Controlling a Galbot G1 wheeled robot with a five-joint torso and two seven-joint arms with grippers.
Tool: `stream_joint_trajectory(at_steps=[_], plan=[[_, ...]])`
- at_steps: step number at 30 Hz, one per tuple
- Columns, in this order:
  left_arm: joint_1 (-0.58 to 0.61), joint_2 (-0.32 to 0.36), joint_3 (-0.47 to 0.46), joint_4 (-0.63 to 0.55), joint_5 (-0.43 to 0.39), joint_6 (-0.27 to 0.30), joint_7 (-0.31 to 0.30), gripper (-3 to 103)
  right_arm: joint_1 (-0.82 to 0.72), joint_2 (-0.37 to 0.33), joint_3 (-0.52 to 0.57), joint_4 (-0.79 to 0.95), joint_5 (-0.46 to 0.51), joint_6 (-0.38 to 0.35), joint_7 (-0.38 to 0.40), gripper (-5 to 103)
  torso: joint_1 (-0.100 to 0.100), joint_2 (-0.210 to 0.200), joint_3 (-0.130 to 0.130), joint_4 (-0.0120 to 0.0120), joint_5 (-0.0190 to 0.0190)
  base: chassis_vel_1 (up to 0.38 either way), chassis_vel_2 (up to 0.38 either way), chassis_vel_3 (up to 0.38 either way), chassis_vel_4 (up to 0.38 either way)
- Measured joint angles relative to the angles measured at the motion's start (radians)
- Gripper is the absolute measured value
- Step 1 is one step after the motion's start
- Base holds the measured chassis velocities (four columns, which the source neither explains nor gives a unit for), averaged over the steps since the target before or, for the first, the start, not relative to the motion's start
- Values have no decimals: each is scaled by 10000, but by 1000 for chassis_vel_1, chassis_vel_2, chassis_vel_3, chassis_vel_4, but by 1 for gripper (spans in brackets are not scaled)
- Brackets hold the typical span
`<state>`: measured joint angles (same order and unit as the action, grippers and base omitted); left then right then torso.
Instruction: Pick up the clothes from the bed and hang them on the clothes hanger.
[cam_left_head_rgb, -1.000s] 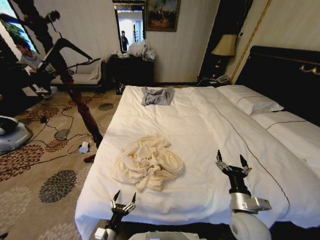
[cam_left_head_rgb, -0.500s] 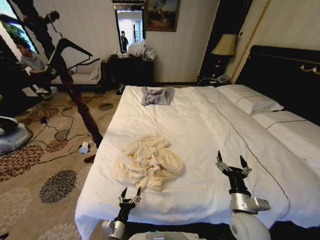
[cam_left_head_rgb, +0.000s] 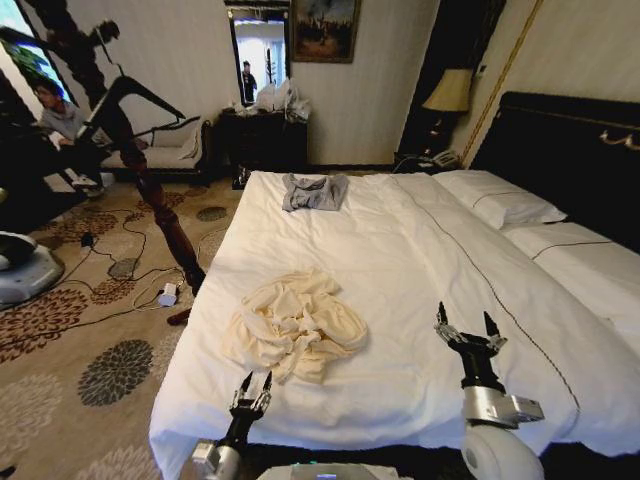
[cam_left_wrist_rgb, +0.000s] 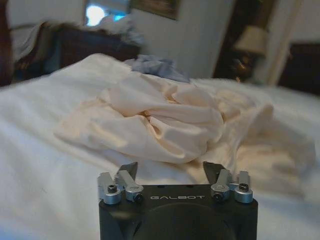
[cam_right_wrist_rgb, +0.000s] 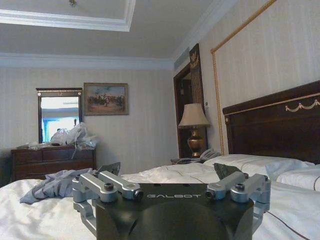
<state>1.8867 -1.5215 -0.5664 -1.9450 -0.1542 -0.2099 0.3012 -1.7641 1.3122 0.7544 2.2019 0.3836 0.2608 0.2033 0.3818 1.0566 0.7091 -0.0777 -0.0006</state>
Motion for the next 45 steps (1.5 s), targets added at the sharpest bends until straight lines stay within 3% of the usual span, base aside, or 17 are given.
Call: stream_joint_trajectory(at_steps=[1,5,6,11,20,26,31,35,36,37,41,42,43,44,45], plan=[[0,0,0,0,0,0,0,76,0,0,0,0,0,0,0,100,0,0,0,0,0,0,0,0,0],[126,588,-163,18,1792,-720,143,97,-4,12,-8,-1,-9,1,5,100,1,0,0,-1,3,0,0,0,0],[126,588,-163,18,1792,-720,143,97,-4,12,-8,-1,-9,1,5,100,1,0,0,-1,3,0,0,0,0],[136,1471,-139,22,3496,-1329,253,100,4,55,-87,8,-106,-36,5,100,0,0,1,1,3,0,0,0,0],[-796,3217,-9,46,4872,-1519,-10,103,28,175,-273,-48,-414,-84,-17,100,1,0,0,-3,4,0,0,0,0],[-1514,3481,162,437,5347,-1821,-29,99,87,222,-297,-169,-506,-107,-22,100,1,0,1,-2,5,0,0,0,0],[-2018,3035,389,913,5717,-2124,-8,96,167,259,-300,-284,-517,-146,-23,100,1,-1,1,1,6,0,0,0,0],[-2268,2429,560,1245,6337,-2577,158,77,208,288,-302,-369,-535,-160,-22,100,1,0,0,0,6,0,0,0,0],[-2292,2307,595,1311,6508,-2664,185,77,218,291,-307,-381,-537,-168,-21,100,1,0,0,0,6,0,0,0,0],[-2292,2307,595,1311,6508,-2664,185,77,218,291,-307,-381,-537,-168,-21,100,1,0,0,0,6,0,0,0,0],[-2353,2031,590,1595,7209,-3080,210,55,255,287,-309,-435,-532,-176,-15,100,1,0,0,0,7,0,0,0,0],[-2353,2031,590,1595,7209,-3080,210,55,255,287,-309,-435,-532,-176,-15,100,1,0,0,0,7,0,0,0,0],[-2338,1982,576,1615,7284,-3149,213,49,265,287,-308,-464,-531,-176,-12,100,1,0,0,0,7,0,0,0,0],[-2260,1792,556,1616,7553,-3320,219,33,272,286,-314,-504,-535,-161,-10,100,1,0,0,0,7,0,0,0,0],[-2251,1757,554,1618,7599,-3348,220,33,273,287,-318,-507,-535,-157,-9,100,1,0,0,0,8,0,0,0,0]])
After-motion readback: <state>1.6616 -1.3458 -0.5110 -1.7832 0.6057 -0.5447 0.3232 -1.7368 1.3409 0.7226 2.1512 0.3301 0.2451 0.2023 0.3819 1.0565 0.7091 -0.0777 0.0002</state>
